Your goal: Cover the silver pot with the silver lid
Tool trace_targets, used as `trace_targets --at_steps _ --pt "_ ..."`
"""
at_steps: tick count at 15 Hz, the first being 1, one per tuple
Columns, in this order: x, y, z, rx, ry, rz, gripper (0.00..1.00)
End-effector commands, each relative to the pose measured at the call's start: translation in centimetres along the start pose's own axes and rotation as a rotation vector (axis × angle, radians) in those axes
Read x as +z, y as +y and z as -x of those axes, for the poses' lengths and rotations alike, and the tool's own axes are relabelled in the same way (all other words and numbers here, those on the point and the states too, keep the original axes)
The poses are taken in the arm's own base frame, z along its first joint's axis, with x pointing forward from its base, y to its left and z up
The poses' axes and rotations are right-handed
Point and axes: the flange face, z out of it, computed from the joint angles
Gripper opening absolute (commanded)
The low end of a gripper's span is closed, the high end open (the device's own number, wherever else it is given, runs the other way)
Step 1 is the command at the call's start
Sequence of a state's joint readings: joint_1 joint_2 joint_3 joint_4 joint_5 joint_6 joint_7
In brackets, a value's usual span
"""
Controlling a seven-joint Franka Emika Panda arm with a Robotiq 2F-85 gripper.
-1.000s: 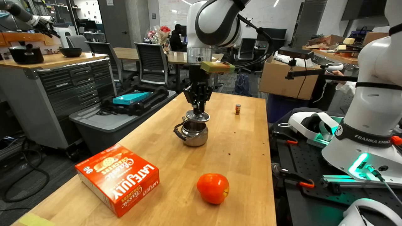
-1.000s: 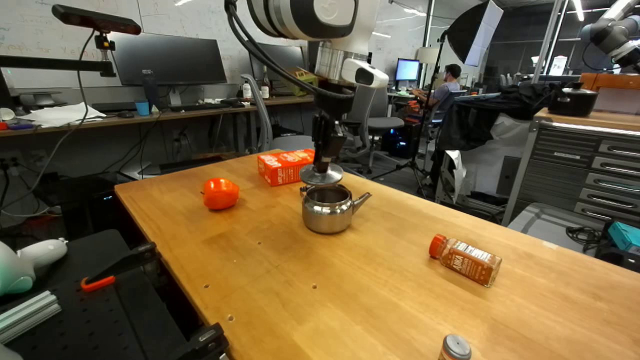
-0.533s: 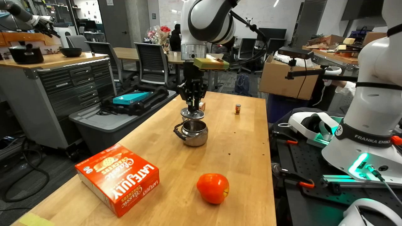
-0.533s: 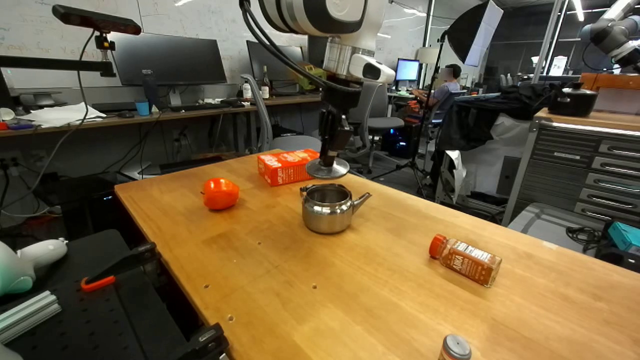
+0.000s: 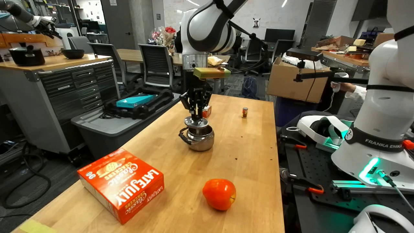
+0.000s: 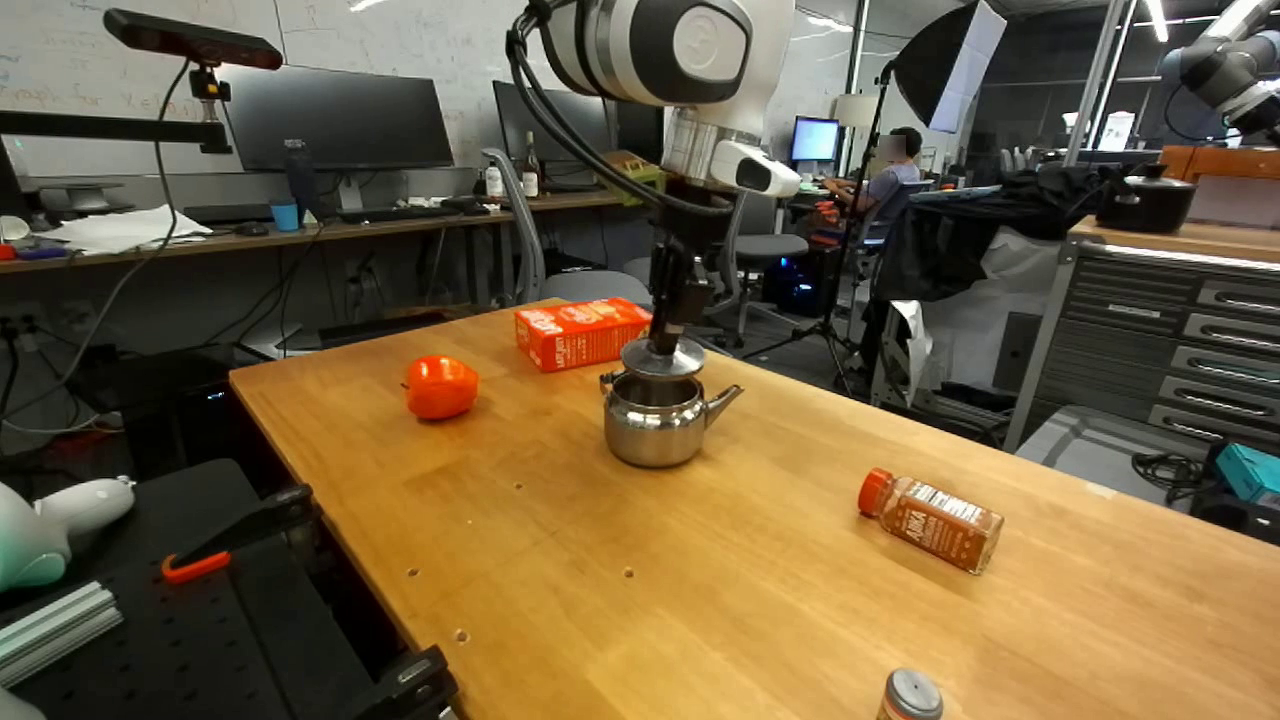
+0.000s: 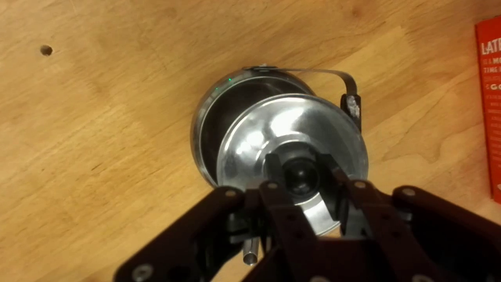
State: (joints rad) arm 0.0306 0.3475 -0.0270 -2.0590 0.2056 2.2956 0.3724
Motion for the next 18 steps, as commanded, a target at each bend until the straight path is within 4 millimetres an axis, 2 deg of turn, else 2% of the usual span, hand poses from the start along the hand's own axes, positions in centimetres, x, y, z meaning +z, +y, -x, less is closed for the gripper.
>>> trace_targets --at_steps 1,9,18 --pt "0.3 -0.4 -1.3 0.035 -0.031 0.018 0.07" --pt "1.1 -1.1 0.8 0.028 -0.027 0.065 0.07" --pt "1.3 -0.6 -0.1 0.054 -0.024 0.067 0.07"
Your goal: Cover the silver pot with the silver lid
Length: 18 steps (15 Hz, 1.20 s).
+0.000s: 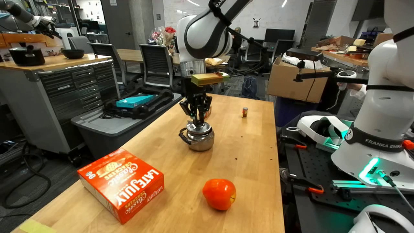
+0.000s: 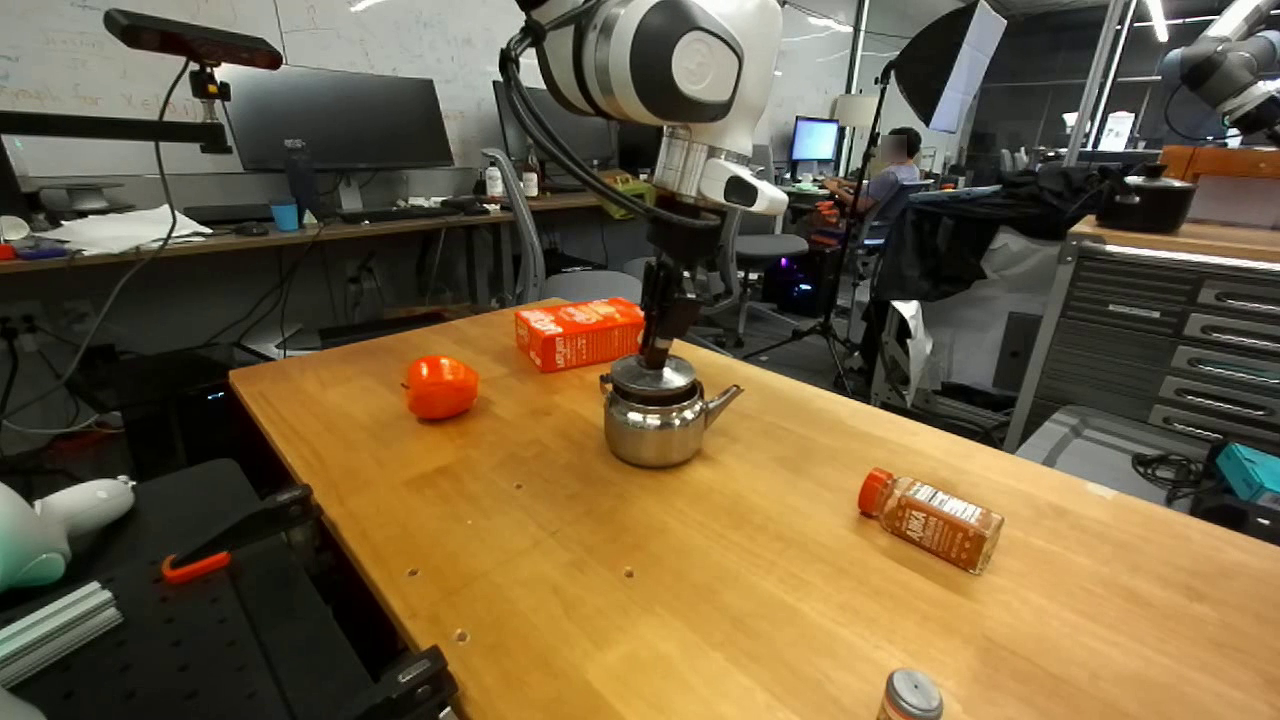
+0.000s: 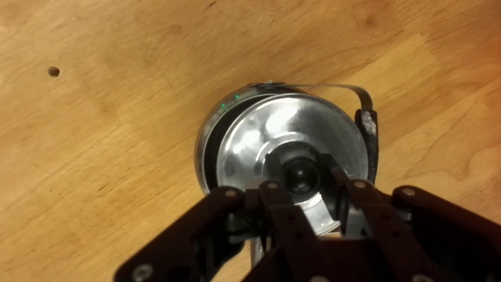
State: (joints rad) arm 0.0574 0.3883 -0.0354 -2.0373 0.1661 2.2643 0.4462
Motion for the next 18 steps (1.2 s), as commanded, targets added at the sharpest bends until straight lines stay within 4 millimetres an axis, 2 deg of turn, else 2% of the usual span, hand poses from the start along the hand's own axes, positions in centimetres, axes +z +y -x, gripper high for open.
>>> trace_targets --at_steps 1,8,18 --pt "-0.5 0.3 -0.4 0.025 0.005 0.011 0.07" --pt "0.4 0.7 -1.1 0.032 -0.018 0.018 0.07" --pt "1.2 0.4 -1.0 0.019 -0.040 0.026 0.07"
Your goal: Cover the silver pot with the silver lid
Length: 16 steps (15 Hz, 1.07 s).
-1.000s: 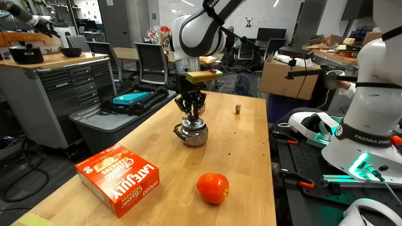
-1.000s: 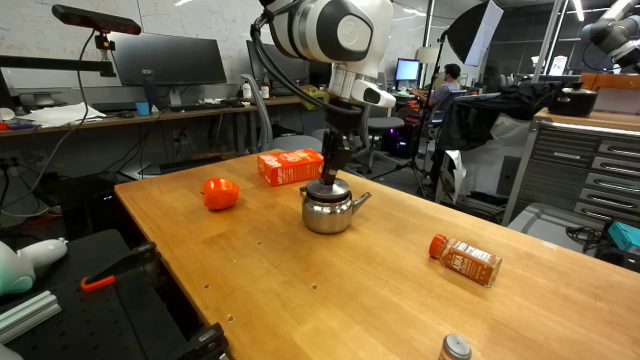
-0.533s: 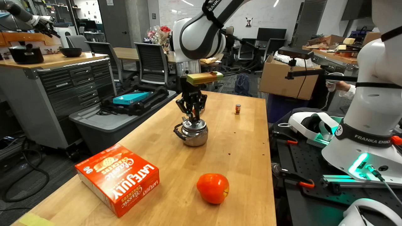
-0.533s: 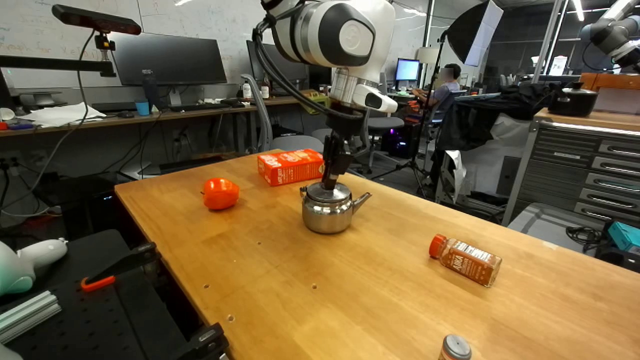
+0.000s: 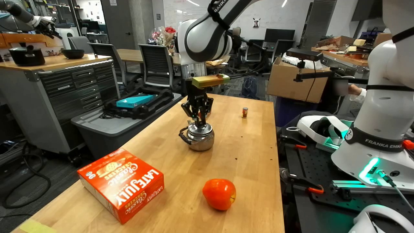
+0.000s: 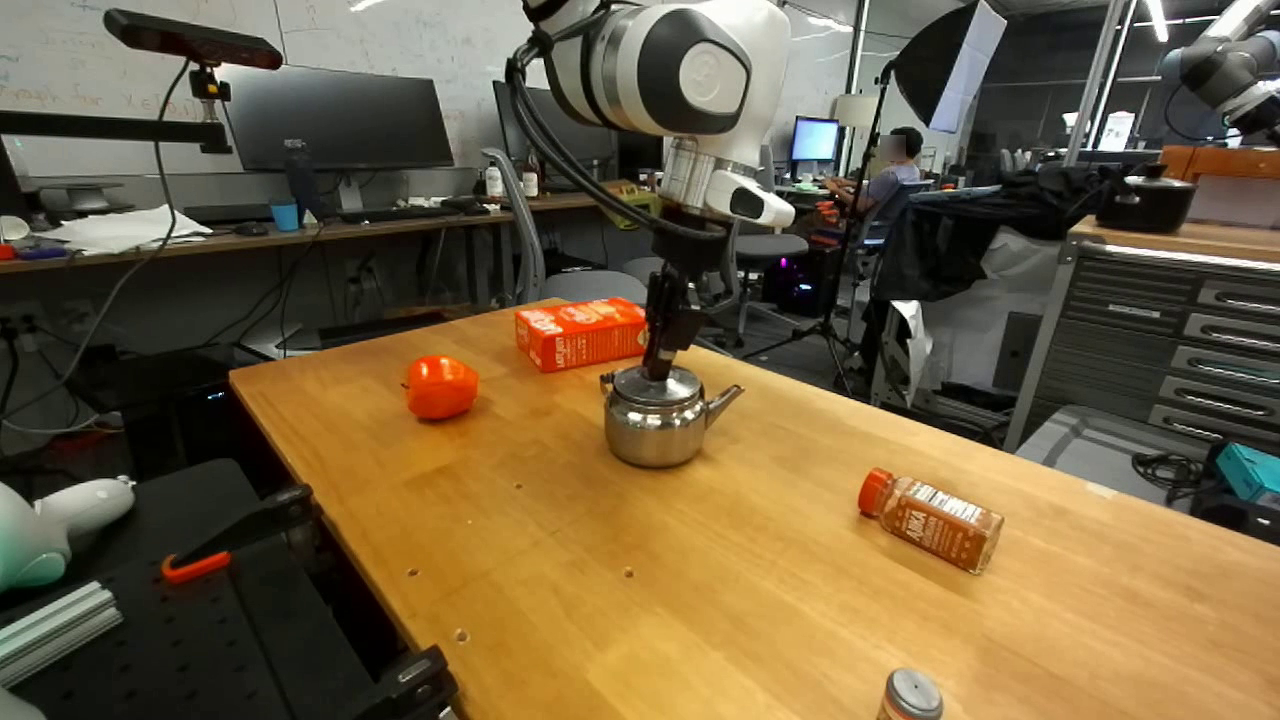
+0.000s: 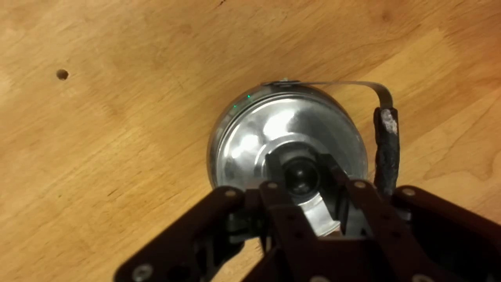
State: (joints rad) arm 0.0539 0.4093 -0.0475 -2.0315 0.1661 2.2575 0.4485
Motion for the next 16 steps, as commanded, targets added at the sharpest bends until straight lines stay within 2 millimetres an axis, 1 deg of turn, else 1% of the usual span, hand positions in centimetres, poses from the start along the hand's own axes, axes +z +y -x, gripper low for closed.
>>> trace_targets --at_steps 1,3,6,7,8,9,10,11,13,14,15,16 --pt "0.5 -0.4 -0.3 -0.002 -0.030 0.016 0.07" --pt "0.9 -0.5 -0.1 -0.006 -0.039 0.023 0.07" --pt "1.0 -0.6 -0.2 -0.003 -0.040 0.029 0.07" --pt "0.9 -0.6 -0.2 -0.002 -0.038 0.024 0.18" --pt "0.8 -0.5 -0.1 -0.006 -0.038 0.019 0.53" --pt "0.6 -0.5 0.0 -0.010 -0.038 0.015 0.55" --pt "0.3 -0.4 0.3 -0.018 -0.037 0.005 0.60" --pt "0.1 -0.4 0.5 -0.026 -0.038 -0.002 0.69" --pt "-0.6 -0.2 1.4 -0.051 -0.034 -0.022 0.83" --pt "-1.0 0.0 1.9 -0.067 -0.029 -0.032 0.92" --pt "-1.3 0.2 2.3 -0.084 -0.025 -0.038 0.98" --pt "-1.8 0.5 2.9 -0.107 -0.021 -0.038 1.00"
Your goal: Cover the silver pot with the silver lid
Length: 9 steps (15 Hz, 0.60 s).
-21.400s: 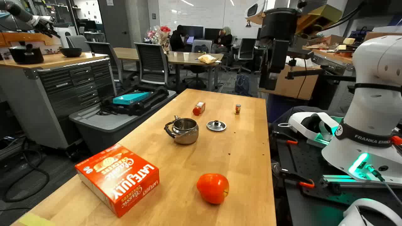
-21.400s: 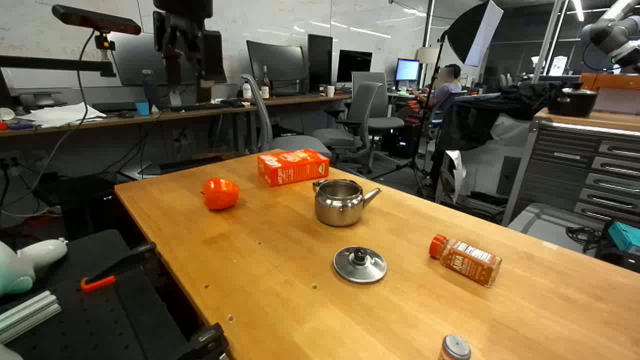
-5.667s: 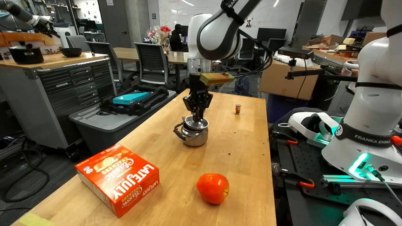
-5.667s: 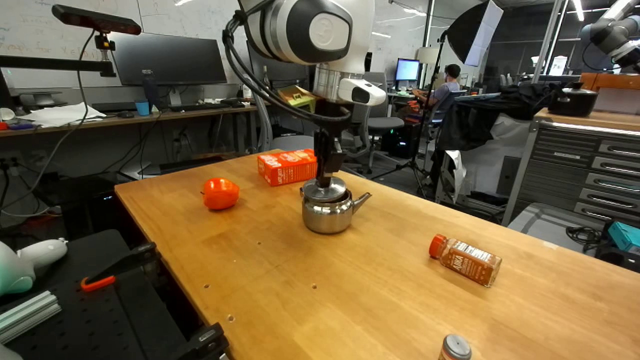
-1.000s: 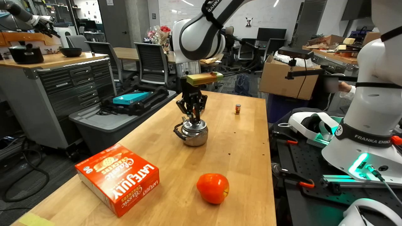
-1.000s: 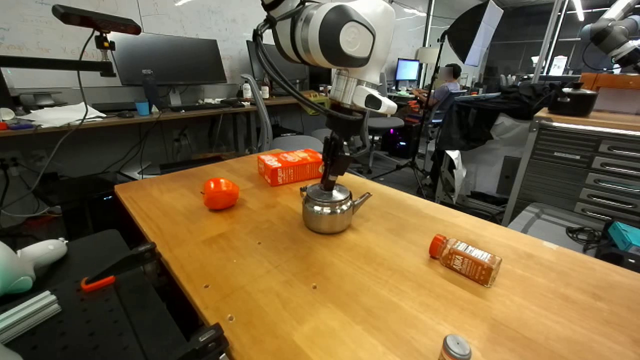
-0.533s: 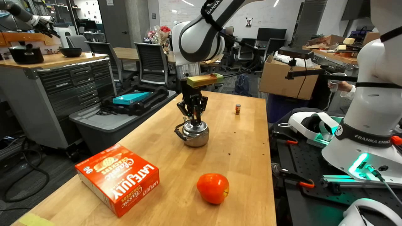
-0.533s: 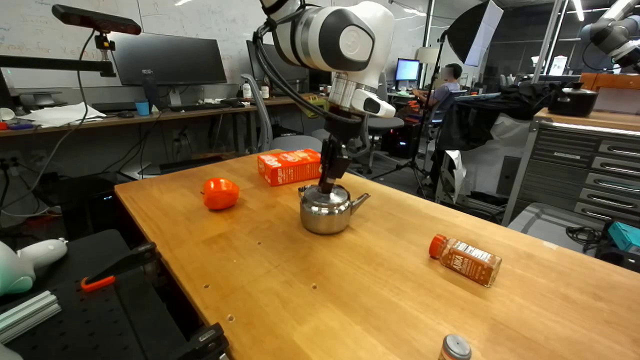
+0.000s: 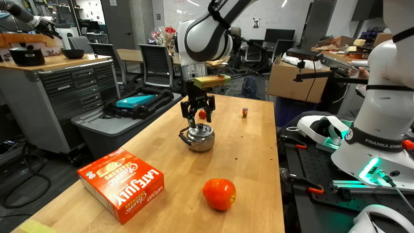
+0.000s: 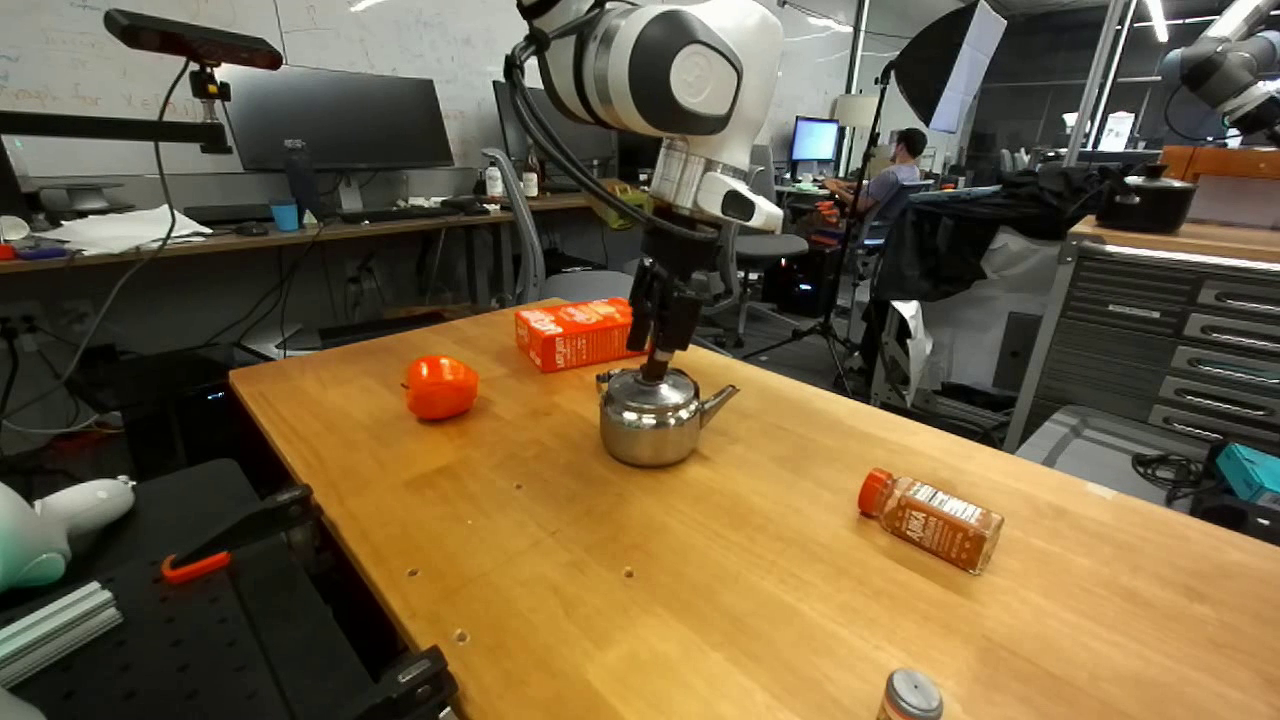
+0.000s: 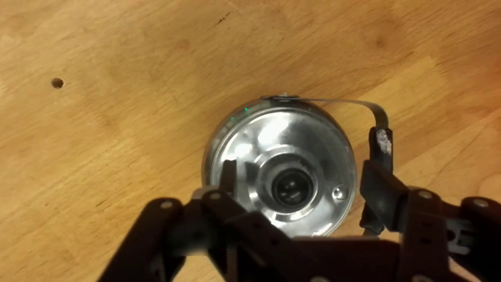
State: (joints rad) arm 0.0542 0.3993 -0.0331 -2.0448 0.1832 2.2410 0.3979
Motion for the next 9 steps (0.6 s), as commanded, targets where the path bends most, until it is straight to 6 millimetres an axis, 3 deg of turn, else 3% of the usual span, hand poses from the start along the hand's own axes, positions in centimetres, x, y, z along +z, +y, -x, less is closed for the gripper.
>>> trace_targets --at_steps 1,6,7,9 --pt "-2.3 1.1 2.6 -0.075 0.006 -0.030 1.00" --pt "-4.3 4.0 6.3 -0.255 0.045 0.015 1.00" --pt "-5.6 6.6 7.6 -0.285 0.053 0.019 0.99" --pt "-6.6 9.1 8.9 -0.338 0.079 0.033 1.00"
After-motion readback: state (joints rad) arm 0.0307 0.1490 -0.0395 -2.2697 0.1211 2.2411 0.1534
